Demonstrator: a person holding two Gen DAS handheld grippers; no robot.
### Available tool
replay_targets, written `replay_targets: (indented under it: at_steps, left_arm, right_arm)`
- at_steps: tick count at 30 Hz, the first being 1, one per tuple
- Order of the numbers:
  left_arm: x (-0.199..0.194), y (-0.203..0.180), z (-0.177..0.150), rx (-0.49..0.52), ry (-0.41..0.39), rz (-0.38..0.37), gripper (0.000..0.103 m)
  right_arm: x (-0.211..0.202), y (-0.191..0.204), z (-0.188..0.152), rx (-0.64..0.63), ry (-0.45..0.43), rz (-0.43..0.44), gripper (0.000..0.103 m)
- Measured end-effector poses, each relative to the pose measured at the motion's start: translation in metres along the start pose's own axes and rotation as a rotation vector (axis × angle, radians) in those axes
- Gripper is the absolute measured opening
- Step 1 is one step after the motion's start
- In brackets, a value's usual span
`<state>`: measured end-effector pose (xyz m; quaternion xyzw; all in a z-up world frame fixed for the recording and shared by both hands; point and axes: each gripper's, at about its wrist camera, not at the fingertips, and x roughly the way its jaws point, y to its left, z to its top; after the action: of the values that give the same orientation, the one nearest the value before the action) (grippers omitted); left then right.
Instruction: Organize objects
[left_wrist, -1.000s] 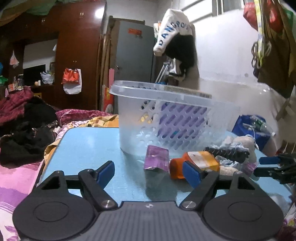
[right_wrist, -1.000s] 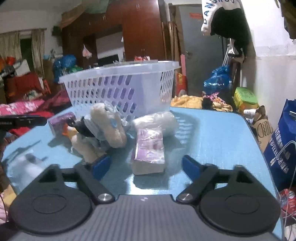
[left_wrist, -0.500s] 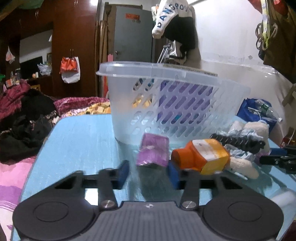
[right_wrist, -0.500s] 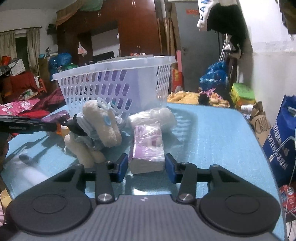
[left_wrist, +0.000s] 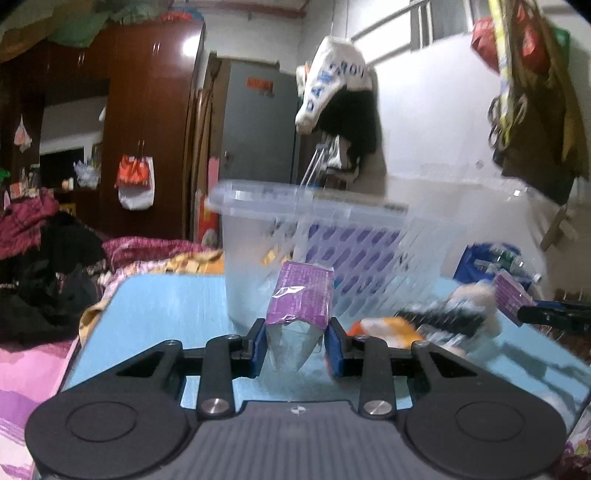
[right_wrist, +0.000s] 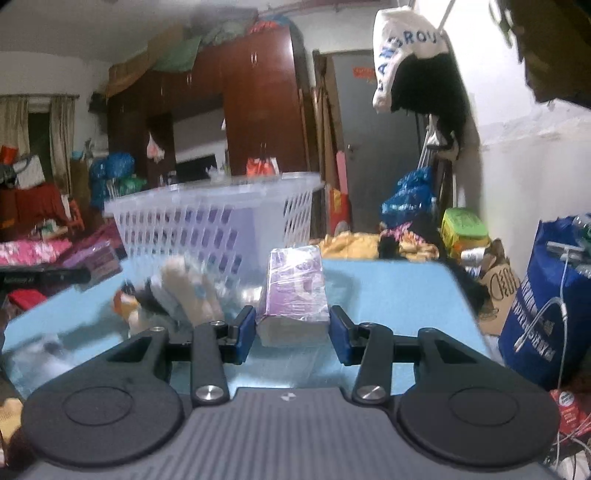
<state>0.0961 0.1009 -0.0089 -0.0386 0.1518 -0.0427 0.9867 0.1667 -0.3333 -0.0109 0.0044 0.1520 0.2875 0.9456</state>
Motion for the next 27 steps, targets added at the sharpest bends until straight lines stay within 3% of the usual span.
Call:
replay_targets:
  at_steps: [4, 8, 11, 14, 18, 22, 27]
  left_arm:
    - [-0.023, -0.014, 0.027, 0.021, -0.079, -0.028, 0.037]
    - [-0.012, -0.038, 0.074, 0.083, -0.067, -0.012, 0.037]
    - [0.021, -0.047, 0.108, 0.091, -0.009, 0.022, 0.037]
    - [0.063, -0.048, 0.129, 0.065, 0.107, 0.032, 0.037]
    - [0.094, -0.058, 0.138, 0.096, 0.185, 0.015, 0.037]
    - [0.112, -0.058, 0.142, 0.056, 0.197, 0.025, 0.037]
    - [0.116, -0.059, 0.134, 0.078, 0.2, 0.015, 0.038]
  right_arm:
    - [-0.01, 0.009, 0.026, -0.017, -0.052, 0.041, 0.047]
    - [0.006, 0.03, 0.072, -0.054, -0.059, 0.092, 0.047]
    - [0.04, 0.051, 0.107, -0.074, -0.012, 0.148, 0.047]
    - [0.082, 0.062, 0.128, -0.062, 0.09, 0.177, 0.047]
    - [0.113, 0.064, 0.136, -0.063, 0.149, 0.142, 0.047]
    - [0.129, 0.059, 0.135, -0.034, 0.183, 0.136, 0.047]
    - [0.119, 0.059, 0.123, -0.059, 0.177, 0.136, 0.047]
